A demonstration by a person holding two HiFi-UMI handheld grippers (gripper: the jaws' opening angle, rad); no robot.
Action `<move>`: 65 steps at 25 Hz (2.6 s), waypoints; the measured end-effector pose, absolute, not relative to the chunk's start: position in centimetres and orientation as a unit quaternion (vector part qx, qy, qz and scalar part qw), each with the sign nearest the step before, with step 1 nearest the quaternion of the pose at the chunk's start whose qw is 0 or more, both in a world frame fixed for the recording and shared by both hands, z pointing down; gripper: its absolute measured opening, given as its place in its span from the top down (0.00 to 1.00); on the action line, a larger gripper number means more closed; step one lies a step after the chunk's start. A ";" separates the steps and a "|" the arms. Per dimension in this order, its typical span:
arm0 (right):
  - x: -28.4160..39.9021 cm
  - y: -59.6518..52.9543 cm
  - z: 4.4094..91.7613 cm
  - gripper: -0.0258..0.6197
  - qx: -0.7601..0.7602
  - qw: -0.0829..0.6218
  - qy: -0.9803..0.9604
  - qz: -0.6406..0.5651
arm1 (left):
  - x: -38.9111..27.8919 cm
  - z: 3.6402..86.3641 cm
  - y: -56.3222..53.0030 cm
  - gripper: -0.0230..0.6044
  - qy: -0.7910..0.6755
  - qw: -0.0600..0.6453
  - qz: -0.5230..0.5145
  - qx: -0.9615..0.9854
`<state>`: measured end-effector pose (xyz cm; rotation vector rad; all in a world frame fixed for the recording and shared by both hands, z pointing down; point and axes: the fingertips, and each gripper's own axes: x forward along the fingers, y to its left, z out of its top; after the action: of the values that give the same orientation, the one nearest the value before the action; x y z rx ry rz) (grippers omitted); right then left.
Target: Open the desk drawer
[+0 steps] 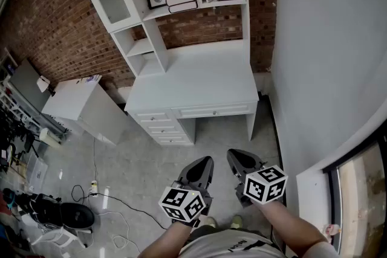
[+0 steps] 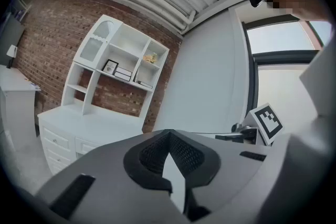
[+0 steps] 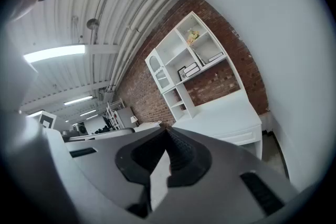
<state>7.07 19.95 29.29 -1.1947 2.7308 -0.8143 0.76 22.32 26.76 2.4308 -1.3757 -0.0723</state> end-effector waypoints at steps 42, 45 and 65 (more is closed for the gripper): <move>-1.8 -8.4 46.7 0.93 -0.427 0.029 0.795 -0.429 | -9.0 40.4 -8.0 0.94 -0.455 0.212 0.005 0.865; -1.6 -10.5 49.3 0.92 -0.435 0.022 0.784 -0.443 | -8.8 41.9 -10.3 0.94 -0.452 0.217 0.008 0.865; -0.2 -21.5 72.7 0.80 -0.445 -0.043 0.710 -0.543 | -7.2 54.1 -21.1 0.94 -0.490 0.233 0.056 0.838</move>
<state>-0.19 -21.49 72.65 -1.4389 2.2943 -1.7548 -7.20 -21.12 54.08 2.3035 -1.3454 0.1530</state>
